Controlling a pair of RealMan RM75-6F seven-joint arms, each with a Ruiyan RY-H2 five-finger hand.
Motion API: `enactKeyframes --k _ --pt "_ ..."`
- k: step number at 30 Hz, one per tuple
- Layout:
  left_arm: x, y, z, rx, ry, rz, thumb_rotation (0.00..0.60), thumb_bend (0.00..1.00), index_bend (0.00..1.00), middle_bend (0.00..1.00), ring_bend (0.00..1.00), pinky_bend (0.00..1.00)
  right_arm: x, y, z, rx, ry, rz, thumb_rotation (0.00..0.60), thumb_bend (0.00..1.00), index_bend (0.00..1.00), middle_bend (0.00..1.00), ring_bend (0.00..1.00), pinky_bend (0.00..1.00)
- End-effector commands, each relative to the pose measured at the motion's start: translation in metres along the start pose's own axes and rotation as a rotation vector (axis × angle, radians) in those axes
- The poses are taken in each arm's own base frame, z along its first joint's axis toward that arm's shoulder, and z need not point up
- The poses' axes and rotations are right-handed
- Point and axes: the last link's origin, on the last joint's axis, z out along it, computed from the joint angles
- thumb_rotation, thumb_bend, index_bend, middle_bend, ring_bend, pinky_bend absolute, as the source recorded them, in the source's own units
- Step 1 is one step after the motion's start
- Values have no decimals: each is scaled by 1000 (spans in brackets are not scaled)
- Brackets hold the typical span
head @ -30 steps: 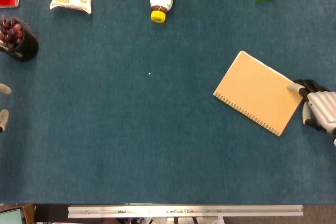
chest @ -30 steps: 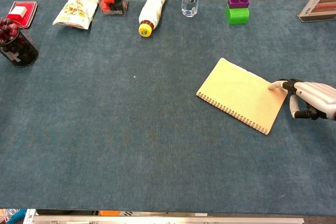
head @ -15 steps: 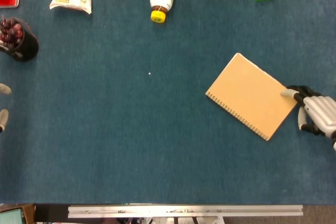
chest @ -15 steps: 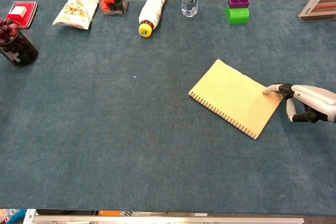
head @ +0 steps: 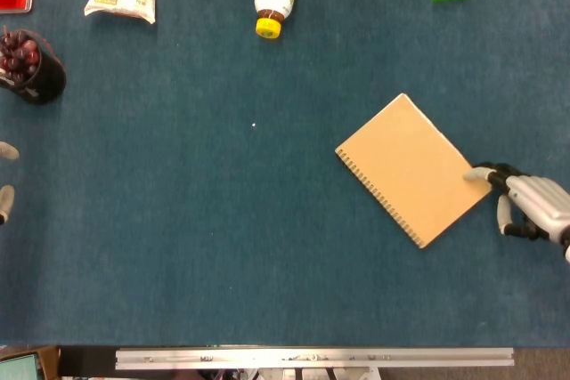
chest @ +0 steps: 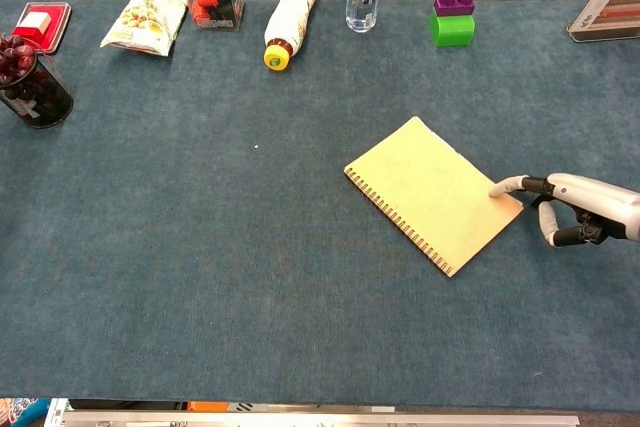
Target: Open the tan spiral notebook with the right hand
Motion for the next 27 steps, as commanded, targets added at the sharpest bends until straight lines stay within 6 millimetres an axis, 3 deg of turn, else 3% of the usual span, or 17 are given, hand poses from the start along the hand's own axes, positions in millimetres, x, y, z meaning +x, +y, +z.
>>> enactKeyframes --k 1,18,21,27 --pt "0 0 0 1 -1 0 600 321 374 110 164 257 6 -5 -6 17 -27 1 600 885 168 116 70 185" --pt "-3 1 1 -2 -11 10 600 321 374 110 163 257 47 -32 -45 98 65 -104 600 843 168 123 70 185" --pt "-3 0 1 -1 -12 11 600 321 375 110 164 257 46 -33 -43 106 72 -148 600 842 168 126 70 185" --pt "-3 0 1 0 -10 9 600 321 375 110 163 257 36 -28 -19 119 116 -340 600 841 168 133 70 185"
